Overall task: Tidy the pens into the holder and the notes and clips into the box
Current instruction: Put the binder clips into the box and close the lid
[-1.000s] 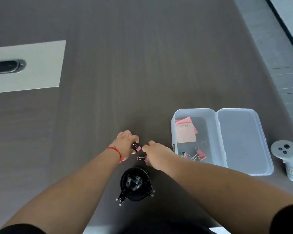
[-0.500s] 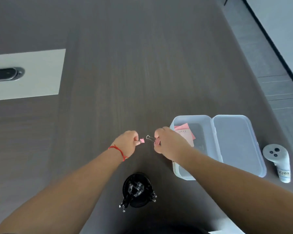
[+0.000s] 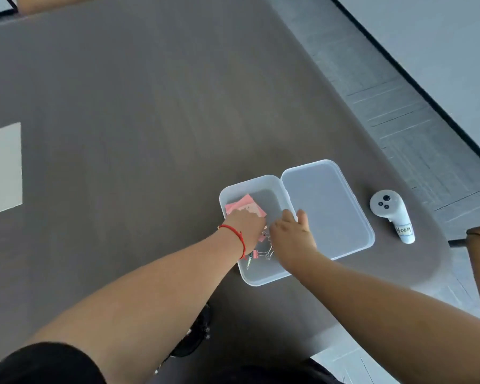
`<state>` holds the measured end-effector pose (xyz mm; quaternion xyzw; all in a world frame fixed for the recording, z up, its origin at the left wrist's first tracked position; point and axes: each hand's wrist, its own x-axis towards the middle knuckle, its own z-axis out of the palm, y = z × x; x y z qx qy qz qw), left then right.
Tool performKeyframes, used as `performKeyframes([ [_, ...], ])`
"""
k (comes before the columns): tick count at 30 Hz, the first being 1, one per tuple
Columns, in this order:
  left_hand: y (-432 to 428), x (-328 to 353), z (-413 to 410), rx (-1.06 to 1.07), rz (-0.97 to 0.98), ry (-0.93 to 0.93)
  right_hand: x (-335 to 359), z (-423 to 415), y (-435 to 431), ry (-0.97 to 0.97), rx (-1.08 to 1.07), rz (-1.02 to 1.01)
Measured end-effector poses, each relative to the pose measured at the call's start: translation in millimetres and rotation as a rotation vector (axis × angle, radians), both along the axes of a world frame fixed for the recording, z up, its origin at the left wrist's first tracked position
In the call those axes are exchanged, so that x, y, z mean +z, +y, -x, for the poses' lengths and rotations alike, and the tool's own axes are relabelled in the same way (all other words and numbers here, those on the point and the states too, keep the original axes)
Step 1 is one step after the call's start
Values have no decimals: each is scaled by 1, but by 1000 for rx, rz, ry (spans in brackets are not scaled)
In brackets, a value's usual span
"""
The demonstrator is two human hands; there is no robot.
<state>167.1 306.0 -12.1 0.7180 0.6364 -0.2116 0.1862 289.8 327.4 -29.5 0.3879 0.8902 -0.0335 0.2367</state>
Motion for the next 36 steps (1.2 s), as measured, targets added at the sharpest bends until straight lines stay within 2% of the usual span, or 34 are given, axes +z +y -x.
performKeyframes([
  [3, 1, -13, -4, -47, 45, 71, -12, 4, -5, -129, 98, -2],
  [8, 2, -21, -5, -7, 107, 102, -12, 13, -1, -196, 96, 42],
  [10, 3, -18, -4, 12, 114, 88, -10, 11, 0, -169, 100, 45],
  [13, 4, -7, 1, 85, 99, 21, -3, 4, 7, -14, 118, 26],
  [17, 9, 30, 15, 348, -1, -253, 33, -9, 33, 252, 32, 116],
  [19, 8, 46, 27, 448, -86, -349, 52, -24, 47, 410, -144, 183],
  [21, 6, 52, 39, 567, -169, -411, 61, -46, 59, 532, -307, 159],
  [26, -7, 43, 46, 1062, -252, -542, 41, -88, 83, 511, -546, 197],
  [28, -13, 35, 42, 1277, -196, -576, 31, -94, 88, 455, -613, 218],
  [31, -23, 31, 30, 1505, -2, -632, 16, -99, 92, 399, -746, 262],
  [36, -30, 21, 20, 1620, 343, -910, 14, -100, 101, 453, -895, 289],
])
